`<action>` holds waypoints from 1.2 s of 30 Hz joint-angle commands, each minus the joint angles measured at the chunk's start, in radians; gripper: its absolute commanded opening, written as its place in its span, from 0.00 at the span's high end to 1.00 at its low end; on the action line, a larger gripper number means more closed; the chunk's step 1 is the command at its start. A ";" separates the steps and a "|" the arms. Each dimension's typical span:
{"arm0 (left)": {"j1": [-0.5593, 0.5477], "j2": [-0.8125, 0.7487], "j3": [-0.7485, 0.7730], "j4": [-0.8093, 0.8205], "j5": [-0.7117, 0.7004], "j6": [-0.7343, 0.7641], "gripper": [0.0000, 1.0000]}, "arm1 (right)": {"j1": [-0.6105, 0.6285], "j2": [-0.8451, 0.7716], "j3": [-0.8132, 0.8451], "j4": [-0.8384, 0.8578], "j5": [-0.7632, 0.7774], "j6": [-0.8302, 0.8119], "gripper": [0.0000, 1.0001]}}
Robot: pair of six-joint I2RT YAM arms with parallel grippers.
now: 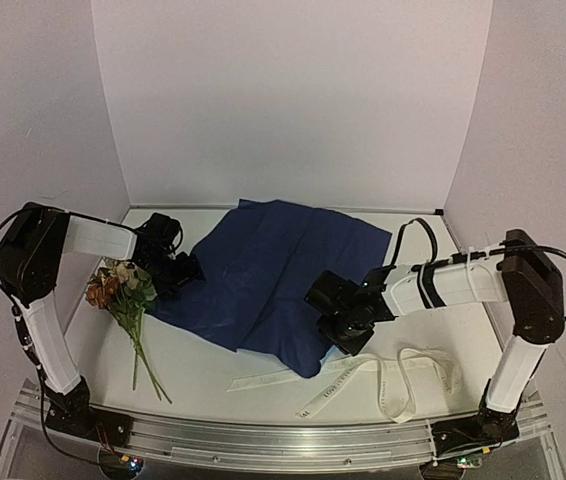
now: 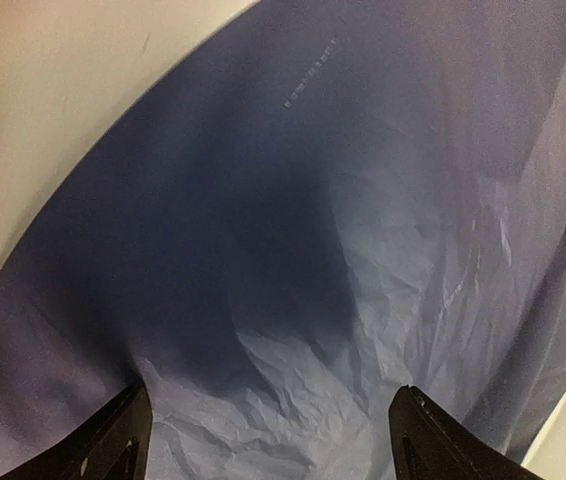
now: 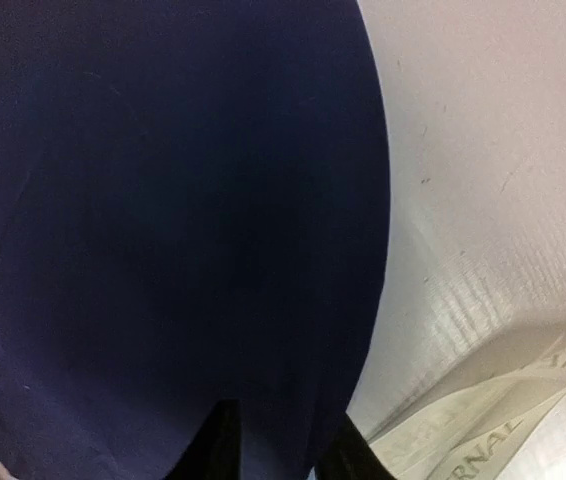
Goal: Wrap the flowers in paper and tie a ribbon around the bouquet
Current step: Unfold the folded wrapping paper at the center of the board, then adjust the flattened wrapping paper at the center of the board.
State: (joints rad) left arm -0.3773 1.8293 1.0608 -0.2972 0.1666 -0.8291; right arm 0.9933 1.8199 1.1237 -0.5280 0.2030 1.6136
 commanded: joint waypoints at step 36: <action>0.089 0.327 0.451 -0.175 -0.135 0.406 0.15 | -0.517 0.116 -0.056 0.374 -0.494 -0.642 0.31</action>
State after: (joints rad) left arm -0.2946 2.1166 1.4723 -0.4450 0.0067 -0.4362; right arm 0.4838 1.8826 1.1068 -0.2480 -0.3385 0.9569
